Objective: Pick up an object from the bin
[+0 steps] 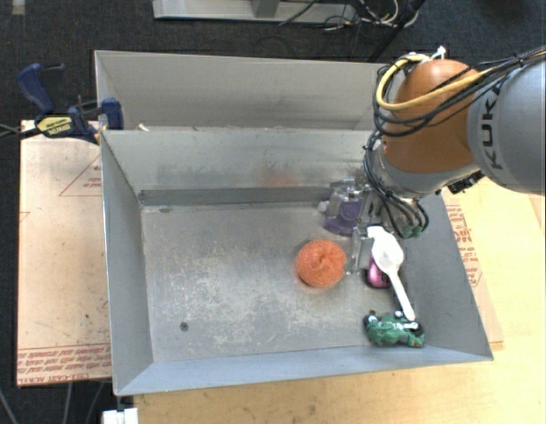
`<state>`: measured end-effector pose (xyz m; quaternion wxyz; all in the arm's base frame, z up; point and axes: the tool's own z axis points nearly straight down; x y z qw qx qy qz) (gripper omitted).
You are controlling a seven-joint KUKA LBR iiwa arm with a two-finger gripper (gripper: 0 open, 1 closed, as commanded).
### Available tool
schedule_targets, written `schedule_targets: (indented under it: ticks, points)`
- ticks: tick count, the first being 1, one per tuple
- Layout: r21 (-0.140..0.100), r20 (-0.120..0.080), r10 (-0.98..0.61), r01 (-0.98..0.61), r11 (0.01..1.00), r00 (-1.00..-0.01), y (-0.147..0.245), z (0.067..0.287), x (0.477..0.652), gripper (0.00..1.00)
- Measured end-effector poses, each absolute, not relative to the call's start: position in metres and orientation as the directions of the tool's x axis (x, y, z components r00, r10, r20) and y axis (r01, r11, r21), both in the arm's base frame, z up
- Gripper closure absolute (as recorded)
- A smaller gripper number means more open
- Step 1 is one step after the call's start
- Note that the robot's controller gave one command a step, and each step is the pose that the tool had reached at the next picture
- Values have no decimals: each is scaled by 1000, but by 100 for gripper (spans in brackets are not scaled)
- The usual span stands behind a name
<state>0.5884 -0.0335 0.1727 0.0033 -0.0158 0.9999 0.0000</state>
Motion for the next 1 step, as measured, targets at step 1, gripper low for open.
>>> schedule_targets:
  ticks: [1]
  points:
    - [-1,-7,-274,-274,962,-962,-25,106,577,0]
